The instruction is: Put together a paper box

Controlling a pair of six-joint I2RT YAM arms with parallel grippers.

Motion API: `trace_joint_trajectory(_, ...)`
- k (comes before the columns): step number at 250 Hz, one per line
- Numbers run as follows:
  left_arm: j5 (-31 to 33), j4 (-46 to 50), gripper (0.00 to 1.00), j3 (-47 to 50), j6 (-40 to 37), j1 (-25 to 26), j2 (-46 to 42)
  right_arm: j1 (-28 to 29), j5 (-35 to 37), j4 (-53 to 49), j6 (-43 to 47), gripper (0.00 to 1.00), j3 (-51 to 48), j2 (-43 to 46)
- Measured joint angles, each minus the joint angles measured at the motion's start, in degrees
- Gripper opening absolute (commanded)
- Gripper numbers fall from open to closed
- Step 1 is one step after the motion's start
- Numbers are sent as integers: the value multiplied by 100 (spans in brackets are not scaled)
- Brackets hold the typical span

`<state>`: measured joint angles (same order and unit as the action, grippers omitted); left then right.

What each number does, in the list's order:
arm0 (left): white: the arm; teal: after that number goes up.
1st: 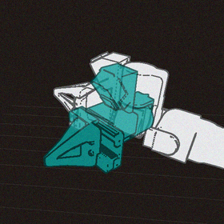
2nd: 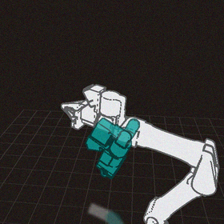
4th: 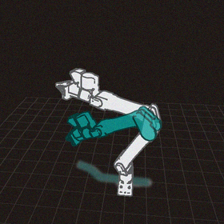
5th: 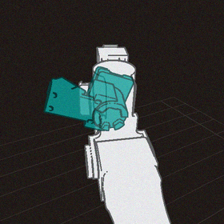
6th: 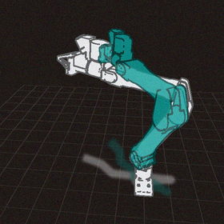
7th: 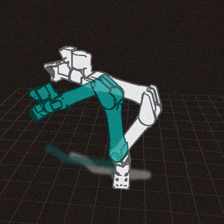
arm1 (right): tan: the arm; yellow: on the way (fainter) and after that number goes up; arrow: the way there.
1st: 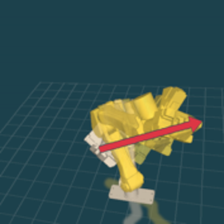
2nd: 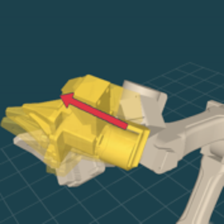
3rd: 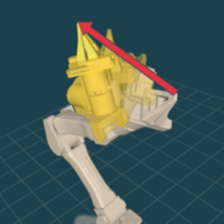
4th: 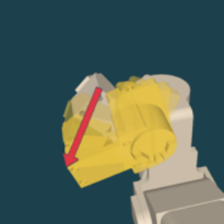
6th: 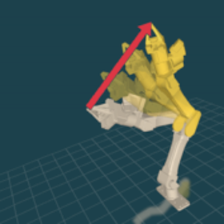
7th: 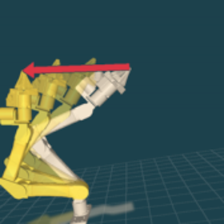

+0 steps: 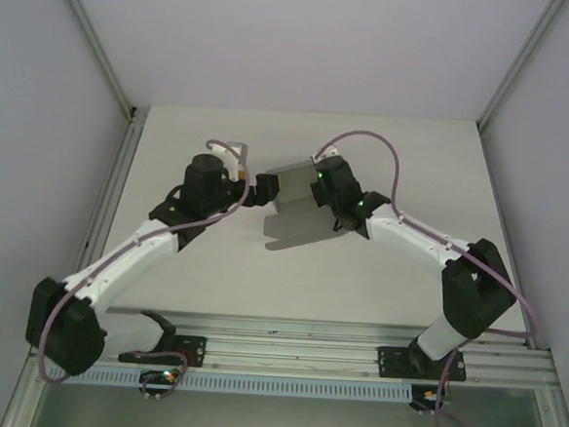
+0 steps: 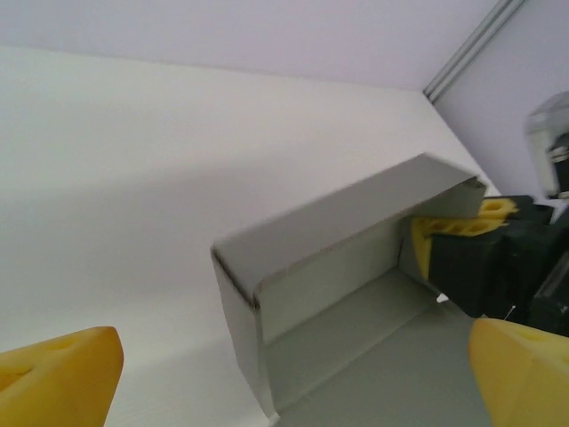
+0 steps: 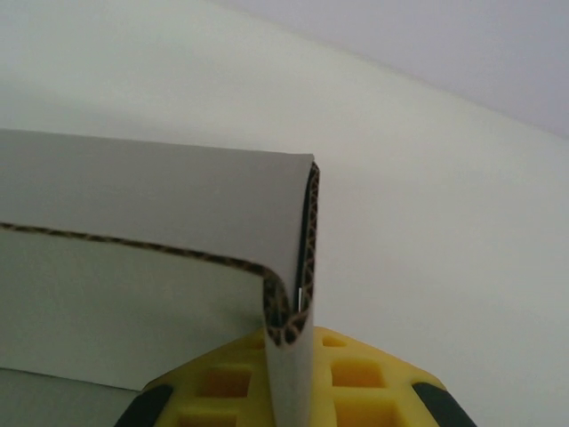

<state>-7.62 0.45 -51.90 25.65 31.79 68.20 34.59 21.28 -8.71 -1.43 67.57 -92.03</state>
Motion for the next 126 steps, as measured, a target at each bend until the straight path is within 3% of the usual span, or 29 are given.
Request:
trace_joint_trajectory(42, 50, 83, 100, 382, 4, -654, -739, -46, -1416, -1665, 1335, 2, 483, -129)
trace_joint_trajectory(77, -22, 109, 100, 632, 22, -1047, -739, 219, -1628, -2385, 2621, 3, 203, -363)
trace_joint_trajectory(126, -308, 149, 100, 658, 48, -1165, -341, 361, -1644, -2391, 4107, 10, 114, -702)
